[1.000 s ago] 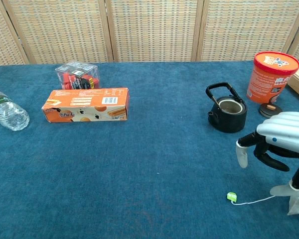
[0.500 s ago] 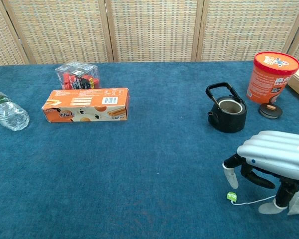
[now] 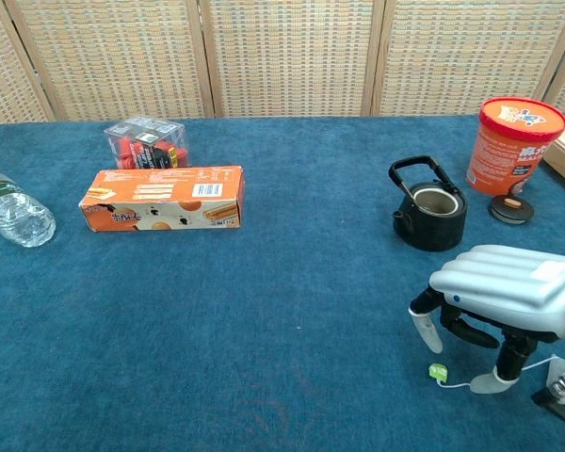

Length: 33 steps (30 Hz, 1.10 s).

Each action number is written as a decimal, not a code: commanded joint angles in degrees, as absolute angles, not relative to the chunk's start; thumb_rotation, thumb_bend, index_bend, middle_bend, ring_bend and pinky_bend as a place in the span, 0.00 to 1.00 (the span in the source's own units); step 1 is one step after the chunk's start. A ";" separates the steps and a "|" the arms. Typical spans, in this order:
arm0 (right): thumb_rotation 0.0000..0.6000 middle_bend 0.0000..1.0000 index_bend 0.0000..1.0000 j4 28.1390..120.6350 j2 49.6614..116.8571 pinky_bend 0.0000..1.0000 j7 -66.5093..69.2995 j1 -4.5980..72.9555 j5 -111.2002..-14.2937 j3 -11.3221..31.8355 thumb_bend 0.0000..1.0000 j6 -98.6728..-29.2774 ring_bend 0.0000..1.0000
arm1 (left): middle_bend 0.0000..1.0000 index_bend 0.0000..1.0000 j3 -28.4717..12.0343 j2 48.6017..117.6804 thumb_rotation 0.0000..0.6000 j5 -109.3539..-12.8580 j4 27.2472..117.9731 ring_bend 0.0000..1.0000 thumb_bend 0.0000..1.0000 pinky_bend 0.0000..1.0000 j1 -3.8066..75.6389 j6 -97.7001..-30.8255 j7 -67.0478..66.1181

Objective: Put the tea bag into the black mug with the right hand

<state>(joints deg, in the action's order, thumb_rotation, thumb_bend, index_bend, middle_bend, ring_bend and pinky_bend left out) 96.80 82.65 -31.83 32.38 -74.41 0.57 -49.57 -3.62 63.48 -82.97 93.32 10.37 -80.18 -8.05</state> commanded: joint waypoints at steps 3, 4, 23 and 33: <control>1.00 0.89 0.56 96.40 83.45 0.96 -32.65 32.70 -73.16 0.36 0.13 -49.97 0.94 | 0.00 0.00 -3.58 63.68 1.00 -82.87 92.77 0.00 0.38 0.00 10.37 -80.06 -7.50; 1.00 0.89 0.57 96.39 83.58 0.96 -32.77 32.75 -72.98 0.36 0.13 -50.11 0.94 | 0.00 0.00 -3.56 63.73 1.00 -82.85 92.66 0.00 0.38 0.00 10.34 -80.09 -7.38; 1.00 0.90 0.61 95.13 86.45 0.97 -34.33 34.06 -70.88 -0.35 0.15 -51.43 0.94 | 0.00 0.00 -3.39 64.33 1.00 -82.57 91.01 0.00 0.38 0.00 10.06 -80.05 -5.83; 1.00 0.90 0.61 94.54 87.12 0.98 -34.54 34.58 -70.04 -0.45 0.20 -52.00 0.95 | 0.00 0.00 -3.34 64.47 1.00 -82.49 90.67 0.00 0.38 0.00 9.96 -80.04 -5.50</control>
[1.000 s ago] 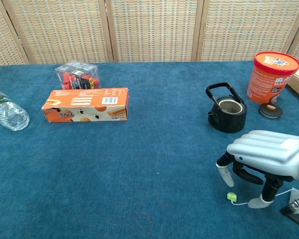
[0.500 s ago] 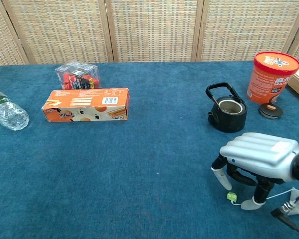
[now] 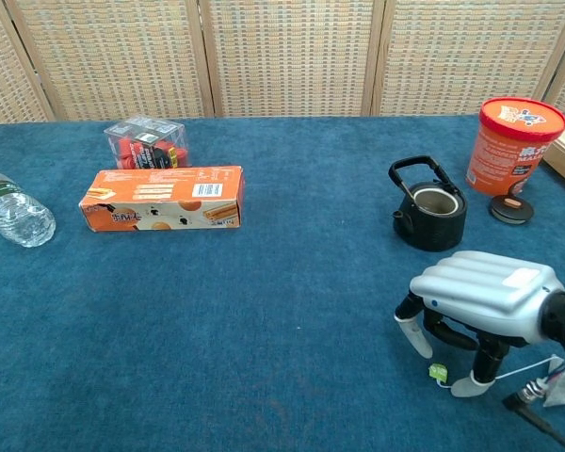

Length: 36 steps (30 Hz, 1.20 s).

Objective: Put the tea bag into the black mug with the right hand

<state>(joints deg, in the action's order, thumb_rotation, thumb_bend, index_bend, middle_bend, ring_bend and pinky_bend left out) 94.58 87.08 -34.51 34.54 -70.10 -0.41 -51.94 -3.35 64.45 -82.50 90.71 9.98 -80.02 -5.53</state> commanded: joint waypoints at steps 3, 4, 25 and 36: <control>1.00 0.90 0.61 94.49 87.21 0.98 -34.61 34.68 -69.80 -0.48 0.22 -52.09 0.95 | 0.00 0.00 -3.35 64.52 1.00 -82.46 90.57 0.00 0.38 0.00 9.94 -80.04 -5.41; 1.00 0.90 0.61 94.47 87.24 0.98 -34.65 34.71 -69.72 -0.46 0.23 -52.14 0.95 | 0.00 0.00 -3.34 64.54 1.00 -82.47 90.53 0.00 0.38 0.00 9.93 -80.05 -5.37; 1.00 0.90 0.61 95.37 87.85 0.98 -35.25 35.36 -68.84 -0.41 0.27 -53.49 0.95 | 0.00 0.00 -3.27 65.02 1.00 -82.54 89.51 0.00 0.38 0.00 9.97 -79.80 -4.44; 1.00 0.90 0.61 94.94 89.00 0.98 -36.01 36.04 -67.76 -0.18 0.29 -53.71 0.95 | 0.00 0.00 -3.08 65.14 1.00 -82.33 89.09 0.00 0.38 0.00 9.90 -79.39 -4.02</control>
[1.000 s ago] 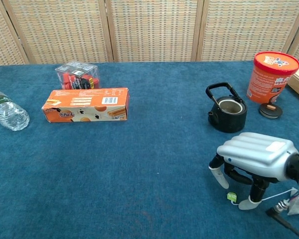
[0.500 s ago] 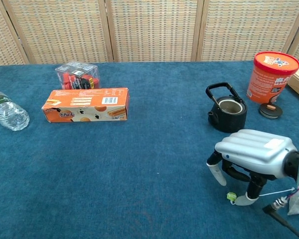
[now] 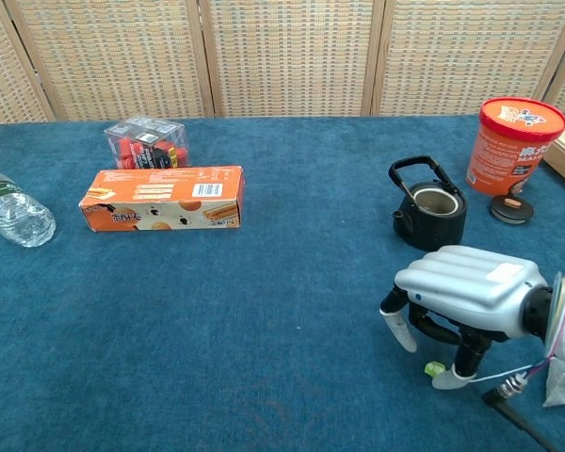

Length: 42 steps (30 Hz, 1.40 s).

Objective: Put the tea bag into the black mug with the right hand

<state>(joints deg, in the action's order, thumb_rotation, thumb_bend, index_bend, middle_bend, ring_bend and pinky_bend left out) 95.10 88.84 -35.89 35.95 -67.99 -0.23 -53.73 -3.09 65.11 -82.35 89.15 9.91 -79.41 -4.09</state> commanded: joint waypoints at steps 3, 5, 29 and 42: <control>1.00 0.90 0.61 94.63 89.15 0.98 -36.21 36.17 -67.21 -0.13 0.30 -53.76 0.95 | 0.00 0.00 -3.02 65.16 1.00 -82.31 88.96 0.00 0.38 0.00 9.86 -79.33 -3.86; 1.00 0.90 0.61 94.51 89.20 0.98 -36.22 36.20 -67.01 -0.12 0.30 -53.83 0.95 | 0.00 0.00 -3.00 65.16 1.00 -82.29 88.91 0.00 0.38 0.00 9.85 -79.30 -3.84; 1.00 0.90 0.61 93.37 88.75 0.98 -35.50 35.93 -65.96 -1.15 0.36 -54.16 0.95 | 0.00 0.00 -3.00 65.16 1.00 -82.26 89.25 0.00 0.38 0.00 10.09 -78.88 -4.30; 1.00 0.90 0.61 92.71 88.90 0.98 -34.97 35.83 -65.68 -1.27 0.41 -54.29 0.95 | 0.00 0.00 -3.05 65.20 1.00 -82.18 89.23 0.00 0.38 0.00 10.24 -78.66 -4.40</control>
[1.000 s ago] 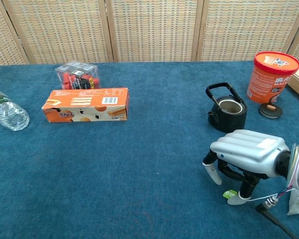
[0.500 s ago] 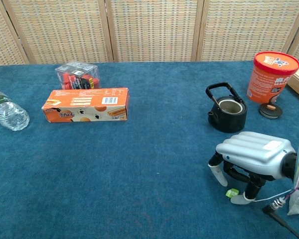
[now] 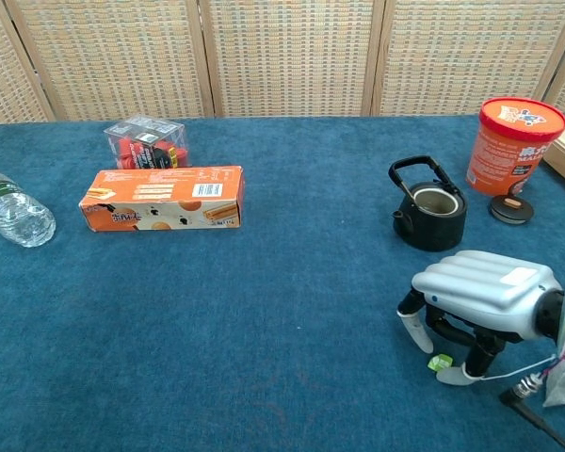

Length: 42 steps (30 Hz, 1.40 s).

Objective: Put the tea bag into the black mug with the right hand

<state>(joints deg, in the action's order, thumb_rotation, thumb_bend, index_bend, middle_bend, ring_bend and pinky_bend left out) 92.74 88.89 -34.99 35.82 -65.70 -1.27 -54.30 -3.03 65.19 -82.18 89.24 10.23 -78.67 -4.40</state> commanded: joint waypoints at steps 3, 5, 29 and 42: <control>1.00 0.90 0.61 92.60 88.95 0.99 -34.86 35.82 -65.64 -1.28 0.42 -54.31 0.95 | 0.00 0.00 -3.04 65.19 1.00 -82.19 89.23 0.00 0.38 0.00 10.27 -78.63 -4.39; 1.00 0.90 0.61 92.56 88.97 0.99 -34.74 35.80 -65.62 -1.25 0.43 -54.34 0.95 | 0.00 0.00 -3.01 65.19 1.00 -82.21 89.20 0.00 0.38 0.00 10.26 -78.62 -4.38; 1.00 0.90 0.61 92.08 89.04 0.99 -34.80 36.25 -64.60 -0.84 0.49 -54.08 0.96 | 0.00 0.00 -3.05 65.49 1.00 -81.88 88.65 0.00 0.38 0.00 10.55 -78.02 -4.20; 1.00 0.90 0.62 92.30 88.96 0.99 -34.88 36.44 -64.05 -0.63 0.52 -54.30 0.96 | 0.00 0.00 -3.00 65.50 1.00 -81.83 88.53 0.00 0.38 0.00 10.64 -77.82 -4.06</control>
